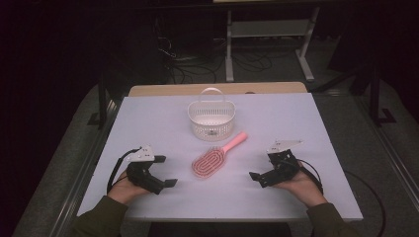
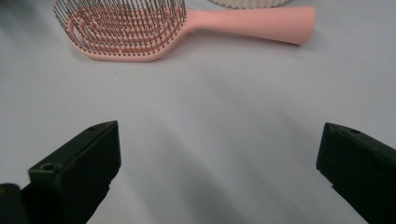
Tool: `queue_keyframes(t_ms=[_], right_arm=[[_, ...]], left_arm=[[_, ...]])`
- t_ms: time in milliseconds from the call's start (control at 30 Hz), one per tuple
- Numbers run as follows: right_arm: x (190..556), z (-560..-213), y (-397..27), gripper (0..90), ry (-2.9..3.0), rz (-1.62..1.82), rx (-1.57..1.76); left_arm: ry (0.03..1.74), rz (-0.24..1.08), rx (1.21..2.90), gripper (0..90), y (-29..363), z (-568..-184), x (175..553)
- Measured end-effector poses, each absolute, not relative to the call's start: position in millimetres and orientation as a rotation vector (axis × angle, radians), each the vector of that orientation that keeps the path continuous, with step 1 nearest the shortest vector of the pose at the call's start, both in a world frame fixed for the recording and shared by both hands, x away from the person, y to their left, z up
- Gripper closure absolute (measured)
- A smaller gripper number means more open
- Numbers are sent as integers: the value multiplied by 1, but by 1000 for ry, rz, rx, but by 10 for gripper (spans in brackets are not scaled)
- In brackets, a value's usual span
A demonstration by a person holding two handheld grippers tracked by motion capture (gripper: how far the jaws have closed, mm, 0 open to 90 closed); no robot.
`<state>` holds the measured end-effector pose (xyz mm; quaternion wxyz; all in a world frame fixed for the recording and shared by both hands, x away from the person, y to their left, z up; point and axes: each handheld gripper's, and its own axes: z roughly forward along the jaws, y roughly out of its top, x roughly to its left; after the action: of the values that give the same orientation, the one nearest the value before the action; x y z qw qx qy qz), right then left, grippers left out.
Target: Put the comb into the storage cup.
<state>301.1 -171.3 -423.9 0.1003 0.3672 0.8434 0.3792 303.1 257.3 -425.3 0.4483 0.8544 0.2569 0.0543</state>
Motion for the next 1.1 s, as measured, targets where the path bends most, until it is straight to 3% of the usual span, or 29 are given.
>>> queue_keyframes(t_ms=[1100], right_arm=[[326, -411, -159, 6, 2499, 1146, 1062]], left_arm=[[638, 127, 2105, 0, 258, -425, 304]])
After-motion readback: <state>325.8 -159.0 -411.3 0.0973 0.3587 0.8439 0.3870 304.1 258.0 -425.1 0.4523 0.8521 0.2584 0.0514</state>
